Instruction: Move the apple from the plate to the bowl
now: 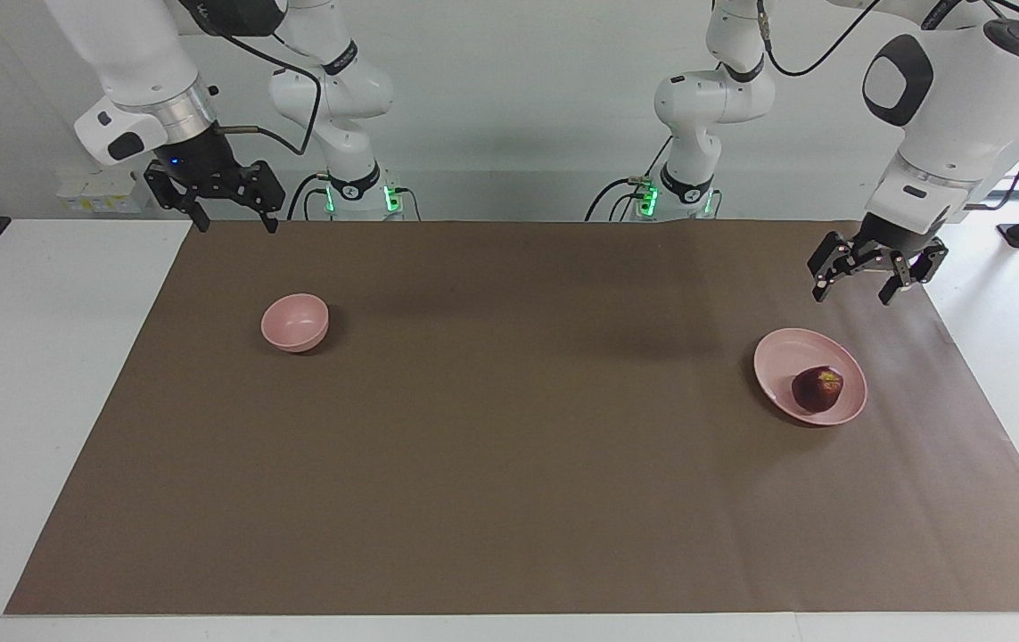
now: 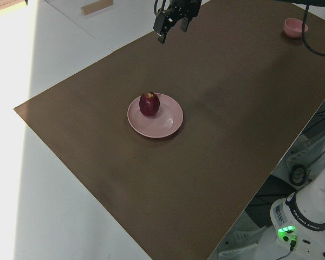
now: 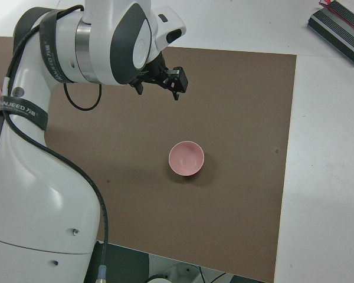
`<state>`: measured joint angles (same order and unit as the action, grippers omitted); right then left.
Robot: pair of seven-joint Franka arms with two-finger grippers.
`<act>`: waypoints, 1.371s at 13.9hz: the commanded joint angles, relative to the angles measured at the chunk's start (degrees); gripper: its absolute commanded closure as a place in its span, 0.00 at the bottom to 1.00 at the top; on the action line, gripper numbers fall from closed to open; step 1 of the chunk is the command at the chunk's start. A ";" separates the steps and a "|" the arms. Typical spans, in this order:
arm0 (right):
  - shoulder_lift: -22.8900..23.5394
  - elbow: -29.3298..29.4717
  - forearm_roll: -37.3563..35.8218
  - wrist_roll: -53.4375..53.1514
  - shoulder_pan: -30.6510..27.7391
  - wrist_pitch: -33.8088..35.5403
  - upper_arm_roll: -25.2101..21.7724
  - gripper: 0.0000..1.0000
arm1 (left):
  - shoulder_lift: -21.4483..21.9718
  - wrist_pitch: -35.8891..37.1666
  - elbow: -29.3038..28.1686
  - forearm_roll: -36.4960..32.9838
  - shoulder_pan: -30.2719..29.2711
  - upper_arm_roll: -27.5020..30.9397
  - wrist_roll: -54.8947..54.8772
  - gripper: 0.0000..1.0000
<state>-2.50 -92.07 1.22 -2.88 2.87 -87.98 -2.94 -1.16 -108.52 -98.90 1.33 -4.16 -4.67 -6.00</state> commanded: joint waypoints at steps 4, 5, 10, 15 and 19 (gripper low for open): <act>-2.43 -6.71 4.58 -6.42 1.17 -6.15 0.48 0.00 | -11.21 -11.43 -3.66 -0.80 -4.54 -0.16 -0.24 0.00; -2.43 -6.72 4.84 -7.48 1.43 -6.33 0.48 0.00 | -11.75 -13.19 -5.67 -0.80 -4.71 -0.07 0.02 0.00; -2.16 -7.68 10.37 -11.00 2.22 -5.45 0.57 0.00 | -12.11 -25.95 -15.96 -0.89 -6.21 -0.07 -0.59 0.00; -0.93 -8.21 15.55 -15.82 3.90 -3.43 0.57 0.00 | -12.46 -26.66 -18.09 -0.89 -6.03 -0.07 -0.33 0.00; 0.38 -8.30 19.87 -23.55 5.21 -2.82 0.57 0.00 | -12.46 -27.27 -18.09 -0.89 -6.21 -0.16 -0.59 0.00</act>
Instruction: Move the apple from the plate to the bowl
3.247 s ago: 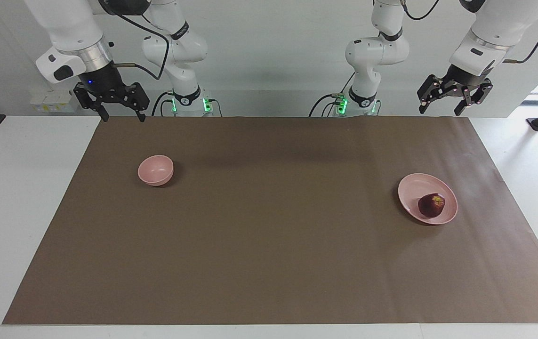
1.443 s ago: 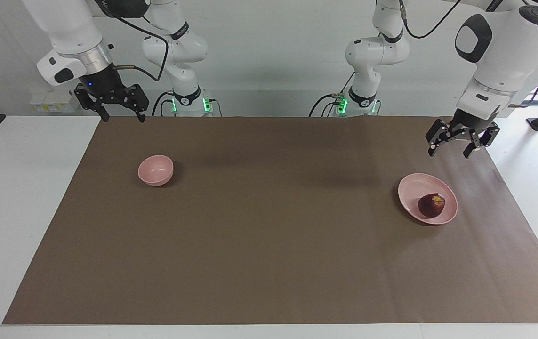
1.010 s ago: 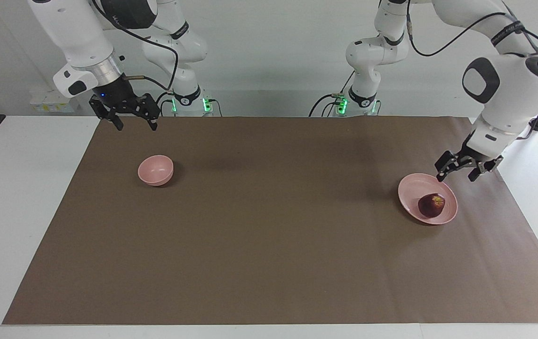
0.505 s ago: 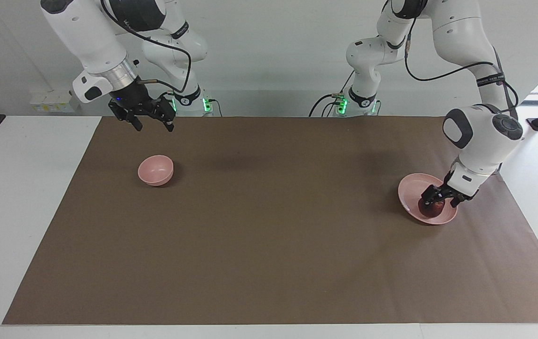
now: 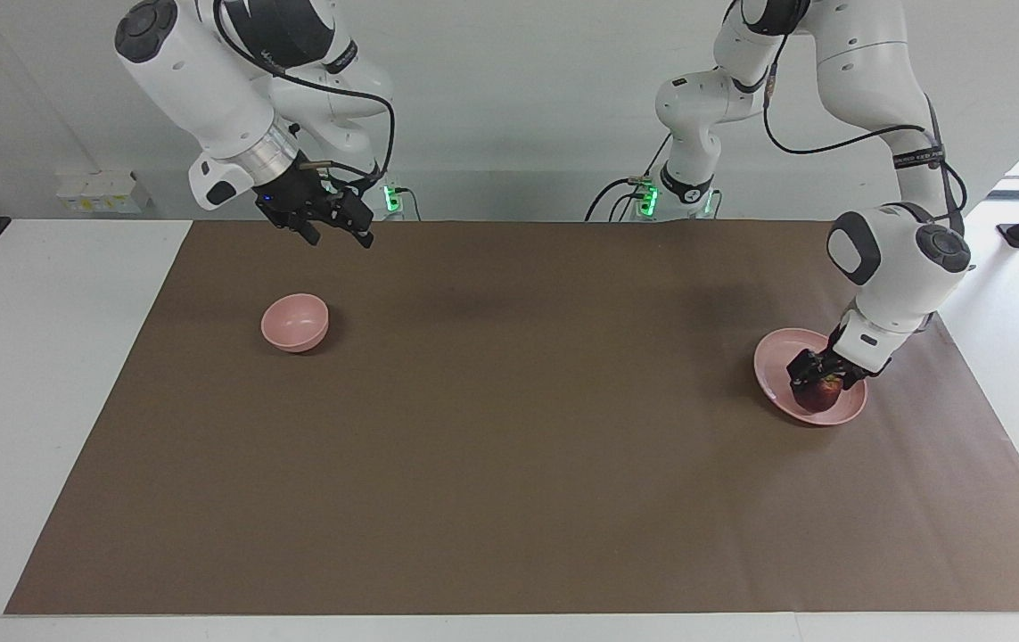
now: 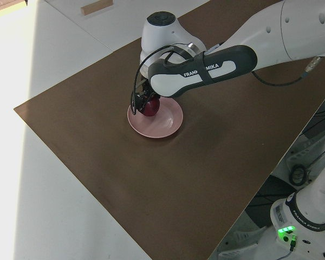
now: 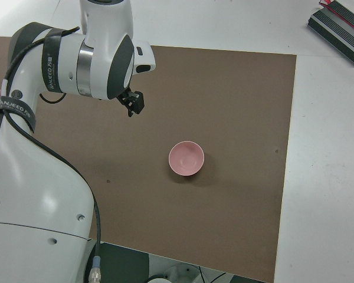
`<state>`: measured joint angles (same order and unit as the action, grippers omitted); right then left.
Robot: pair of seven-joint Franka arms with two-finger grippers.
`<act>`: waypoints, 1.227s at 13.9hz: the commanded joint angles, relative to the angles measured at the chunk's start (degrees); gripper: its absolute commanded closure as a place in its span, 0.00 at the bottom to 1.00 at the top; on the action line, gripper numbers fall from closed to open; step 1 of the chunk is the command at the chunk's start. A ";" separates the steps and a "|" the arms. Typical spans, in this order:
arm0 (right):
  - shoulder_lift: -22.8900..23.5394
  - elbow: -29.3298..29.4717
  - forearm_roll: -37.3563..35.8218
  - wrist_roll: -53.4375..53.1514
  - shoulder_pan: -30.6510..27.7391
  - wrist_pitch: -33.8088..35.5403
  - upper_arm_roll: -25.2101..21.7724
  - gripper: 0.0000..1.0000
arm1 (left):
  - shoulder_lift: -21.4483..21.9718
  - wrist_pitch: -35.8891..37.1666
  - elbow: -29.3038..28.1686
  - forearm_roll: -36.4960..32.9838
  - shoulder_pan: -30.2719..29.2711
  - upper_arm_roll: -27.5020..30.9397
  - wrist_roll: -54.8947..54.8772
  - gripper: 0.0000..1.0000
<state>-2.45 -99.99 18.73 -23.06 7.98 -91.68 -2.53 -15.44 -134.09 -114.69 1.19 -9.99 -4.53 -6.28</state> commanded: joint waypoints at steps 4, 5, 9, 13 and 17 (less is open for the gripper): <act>2.00 -0.82 6.39 -11.11 1.69 0.72 0.16 0.00 | 1.73 -1.88 -2.30 -0.75 -0.12 -0.30 0.21 1.00; 2.70 -0.73 7.45 -12.78 1.69 0.54 0.16 0.00 | 1.72 -2.31 -2.21 -0.75 0.14 -0.30 0.13 1.00; 6.39 -0.64 11.59 -19.11 3.96 -0.42 0.16 0.00 | 1.64 -3.99 -0.46 -0.67 0.14 -0.30 -0.05 1.00; 9.30 -0.55 17.46 -23.77 6.17 -4.81 0.16 0.00 | 3.12 0.83 4.55 1.87 0.32 -0.91 0.65 1.00; 12.02 -0.73 27.73 -32.21 8.19 -10.88 0.16 0.00 | 6.28 13.02 12.54 13.36 0.58 -1.53 0.65 1.00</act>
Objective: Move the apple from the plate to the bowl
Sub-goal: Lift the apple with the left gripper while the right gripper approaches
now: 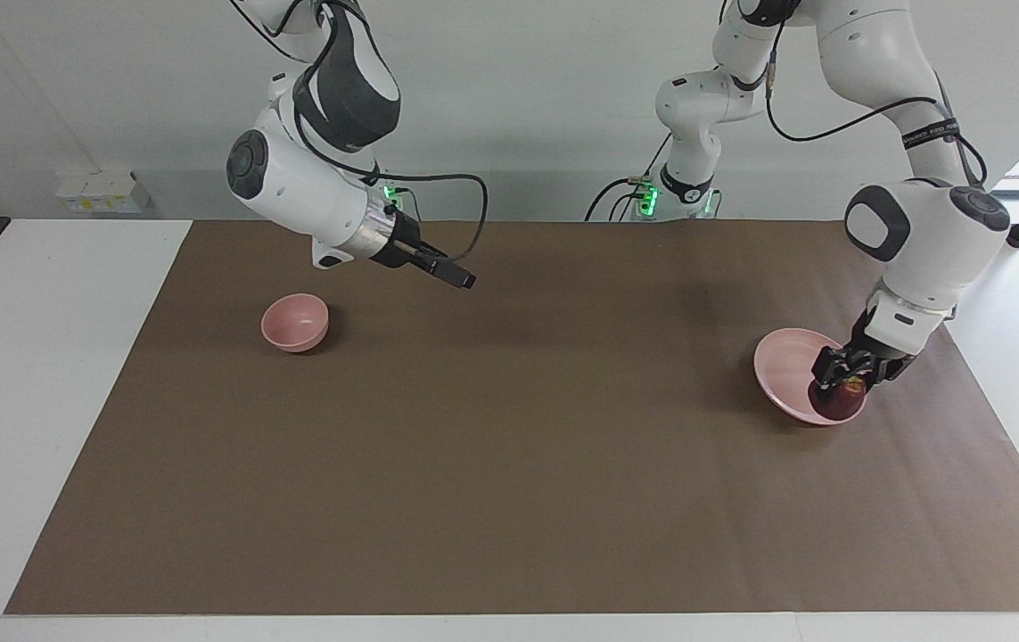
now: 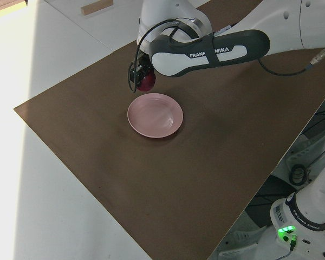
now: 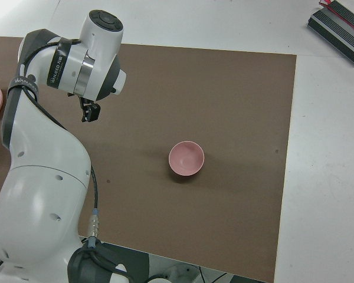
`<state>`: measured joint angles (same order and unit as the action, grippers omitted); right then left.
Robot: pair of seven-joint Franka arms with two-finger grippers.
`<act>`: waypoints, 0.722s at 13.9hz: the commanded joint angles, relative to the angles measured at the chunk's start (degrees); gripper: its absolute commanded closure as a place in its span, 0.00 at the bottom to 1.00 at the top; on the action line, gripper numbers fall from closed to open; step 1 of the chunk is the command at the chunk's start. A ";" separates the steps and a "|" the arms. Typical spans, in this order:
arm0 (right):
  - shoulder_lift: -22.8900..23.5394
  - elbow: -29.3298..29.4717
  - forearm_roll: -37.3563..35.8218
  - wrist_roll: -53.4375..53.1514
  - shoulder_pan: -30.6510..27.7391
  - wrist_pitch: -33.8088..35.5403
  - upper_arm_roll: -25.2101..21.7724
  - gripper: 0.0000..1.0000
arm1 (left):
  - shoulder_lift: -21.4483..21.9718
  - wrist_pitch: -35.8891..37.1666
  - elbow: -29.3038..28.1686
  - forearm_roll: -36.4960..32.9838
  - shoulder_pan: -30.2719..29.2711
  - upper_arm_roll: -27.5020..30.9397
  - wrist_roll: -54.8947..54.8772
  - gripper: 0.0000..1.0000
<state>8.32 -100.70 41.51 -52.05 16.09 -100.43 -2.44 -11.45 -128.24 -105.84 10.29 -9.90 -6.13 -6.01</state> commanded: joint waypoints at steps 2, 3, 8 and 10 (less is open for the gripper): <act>1.96 -0.11 5.86 -6.99 3.06 -5.98 0.06 0.00 | 5.89 11.77 4.15 10.43 0.50 -0.11 0.21 1.00; 2.14 -0.02 5.86 -8.76 4.12 -7.92 0.06 0.00 | 7.22 12.83 4.15 12.02 0.50 -0.64 0.21 1.00; 2.75 0.42 9.37 -23.76 8.52 -18.29 0.06 0.00 | 13.63 20.47 4.15 23.10 0.50 -2.48 3.62 1.00; 3.45 1.64 10.52 -28.27 9.92 -21.72 0.06 0.00 | 16.53 24.86 3.89 27.65 0.58 -2.66 4.07 1.00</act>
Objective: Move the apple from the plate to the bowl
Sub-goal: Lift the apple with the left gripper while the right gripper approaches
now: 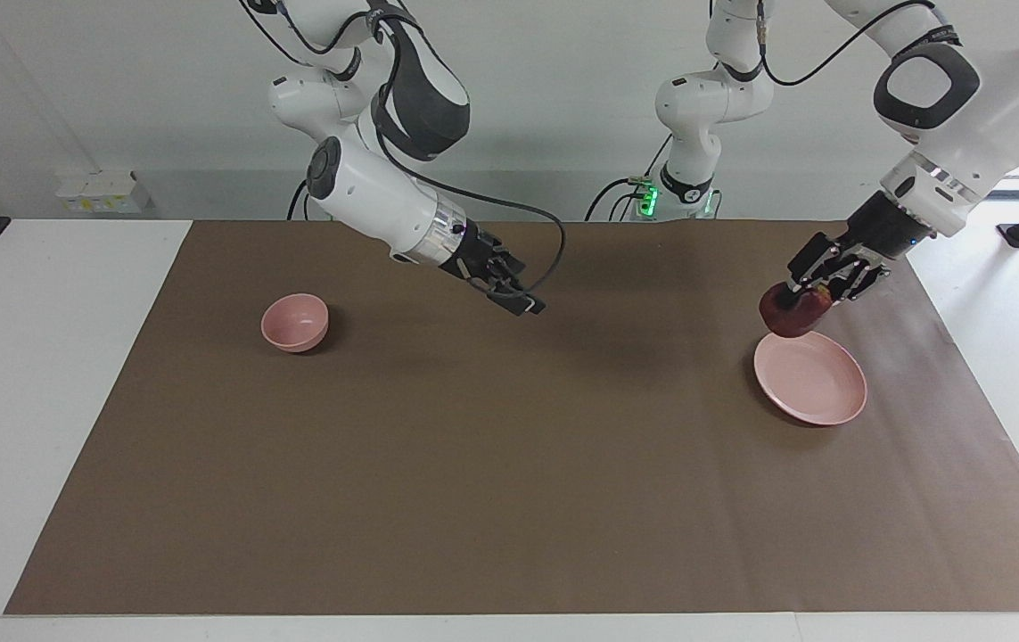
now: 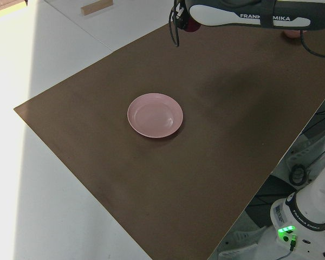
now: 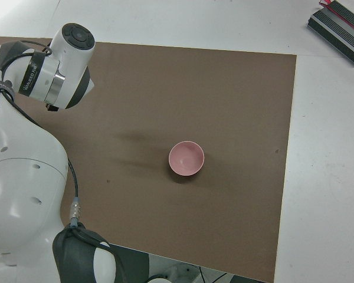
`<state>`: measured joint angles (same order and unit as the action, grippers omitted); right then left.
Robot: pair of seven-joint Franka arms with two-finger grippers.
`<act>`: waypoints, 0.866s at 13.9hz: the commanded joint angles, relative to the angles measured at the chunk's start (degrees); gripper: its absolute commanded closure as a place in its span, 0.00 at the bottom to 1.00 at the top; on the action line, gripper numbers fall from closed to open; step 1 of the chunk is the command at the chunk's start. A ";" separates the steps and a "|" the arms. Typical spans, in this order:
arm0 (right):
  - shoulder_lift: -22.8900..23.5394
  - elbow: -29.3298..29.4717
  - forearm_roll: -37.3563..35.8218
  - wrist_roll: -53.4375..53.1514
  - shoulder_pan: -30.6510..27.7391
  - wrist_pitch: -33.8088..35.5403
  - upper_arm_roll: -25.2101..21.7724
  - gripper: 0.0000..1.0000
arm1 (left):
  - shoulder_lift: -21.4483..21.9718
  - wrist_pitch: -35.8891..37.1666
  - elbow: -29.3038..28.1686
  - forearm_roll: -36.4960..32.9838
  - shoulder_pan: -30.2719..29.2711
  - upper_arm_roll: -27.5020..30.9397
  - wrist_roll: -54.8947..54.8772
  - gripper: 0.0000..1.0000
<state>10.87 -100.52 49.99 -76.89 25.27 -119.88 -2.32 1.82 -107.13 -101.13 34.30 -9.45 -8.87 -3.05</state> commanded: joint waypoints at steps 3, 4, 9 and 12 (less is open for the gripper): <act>1.09 2.78 3.17 -3.44 1.71 -2.64 -0.05 0.00 | 4.15 4.04 -1.35 5.34 2.76 -0.89 1.03 1.00; 1.26 3.05 4.49 -3.62 2.93 -2.90 -0.05 0.00 | 4.24 3.78 -1.35 5.60 4.34 -0.89 1.03 1.00; 1.61 3.14 4.94 -5.37 5.40 -5.10 -0.05 0.00 | 5.21 2.20 -4.15 13.06 6.81 -1.06 0.06 1.00; 1.61 3.49 7.75 -5.73 6.19 -6.15 -0.05 0.00 | 7.13 -1.30 -9.94 14.75 8.83 -1.06 -3.80 1.00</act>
<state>11.76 -98.30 55.63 -81.46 30.73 -124.63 -2.29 5.64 -104.33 -105.27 46.99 -2.43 -10.60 -4.03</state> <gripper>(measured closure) 0.000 0.313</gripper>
